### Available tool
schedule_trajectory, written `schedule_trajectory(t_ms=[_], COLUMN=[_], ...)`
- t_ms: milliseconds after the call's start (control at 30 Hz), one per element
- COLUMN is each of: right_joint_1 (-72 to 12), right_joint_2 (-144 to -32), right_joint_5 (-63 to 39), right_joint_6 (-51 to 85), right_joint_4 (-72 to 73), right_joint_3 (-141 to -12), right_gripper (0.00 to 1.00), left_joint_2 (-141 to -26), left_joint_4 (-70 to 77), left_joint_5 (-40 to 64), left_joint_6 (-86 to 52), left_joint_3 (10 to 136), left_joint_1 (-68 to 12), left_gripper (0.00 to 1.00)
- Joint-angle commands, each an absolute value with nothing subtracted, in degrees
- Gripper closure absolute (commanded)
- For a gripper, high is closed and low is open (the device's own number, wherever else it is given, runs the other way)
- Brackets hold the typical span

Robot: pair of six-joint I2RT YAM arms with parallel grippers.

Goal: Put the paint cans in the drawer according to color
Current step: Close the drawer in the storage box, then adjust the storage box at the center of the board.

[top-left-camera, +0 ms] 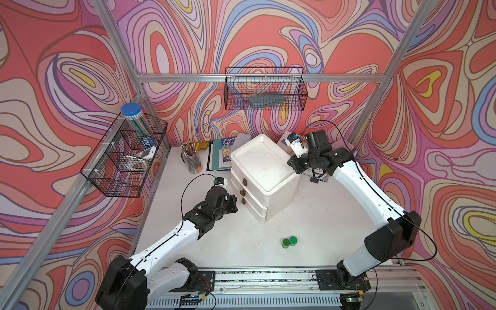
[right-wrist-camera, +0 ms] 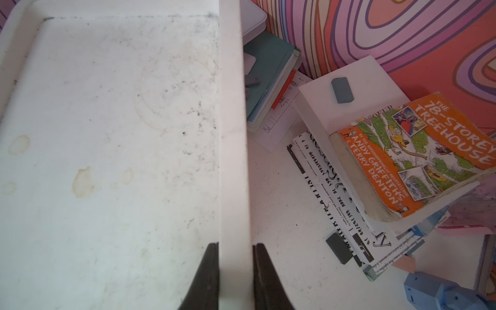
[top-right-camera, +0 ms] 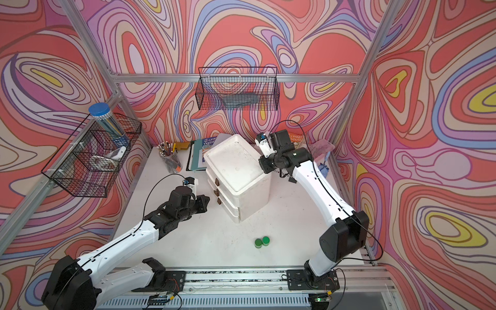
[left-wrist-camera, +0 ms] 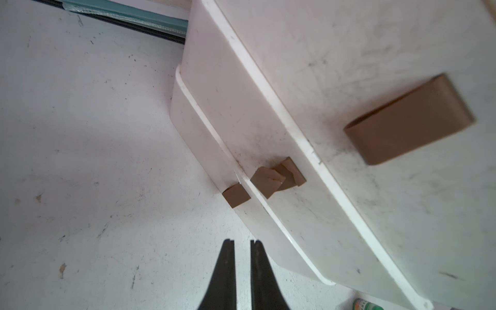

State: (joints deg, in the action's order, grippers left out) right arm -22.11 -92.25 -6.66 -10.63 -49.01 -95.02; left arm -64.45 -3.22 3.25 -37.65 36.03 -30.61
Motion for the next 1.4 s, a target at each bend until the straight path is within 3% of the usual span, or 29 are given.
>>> schedule_trajectory(t_ms=[0,333,600,800,933,1100,1367], right_joint_1=[-23.6,-23.7,-23.6,-23.2,-22.8,-22.7,-22.7], right_joint_2=[-93.9,-95.0,-97.5,-101.2,-103.8,-103.5,-101.9], right_joint_5=[-9.3,-9.4,-8.4,-7.4,-8.0,-8.4,-9.0], right_joint_6=[-9.8,-10.0,-12.3,-15.9,-16.6,-16.4,-16.0], right_joint_4=[-47.7,-47.4,-45.5,-44.7,-45.2,-44.9,-43.4], right_joint_3=[-93.1,-94.6,-96.4,-101.1,-102.9,-102.1,-98.4], right_gripper=[0.88,0.88,0.88,0.88,0.88,0.88,0.87], left_joint_2=[-68.4,-80.1,-74.4,-67.5,-68.8,-73.9,-79.8], left_joint_4=[4.4,20.1,15.4,11.8,12.9,18.8,21.4], left_joint_5=[8.4,15.9,11.0,5.7,7.1,12.6,10.7], left_joint_6=[-36.1,-38.9,-37.4,-34.2,-31.8,-33.1,-23.1], left_joint_3=[36.7,40.6,36.3,27.2,25.1,25.0,26.7], left_joint_1=[-30.4,-31.0,-31.0,-31.0,-30.9,-30.7,-30.7], left_gripper=[0.89,0.85,0.79,0.61,0.51,0.50,0.50])
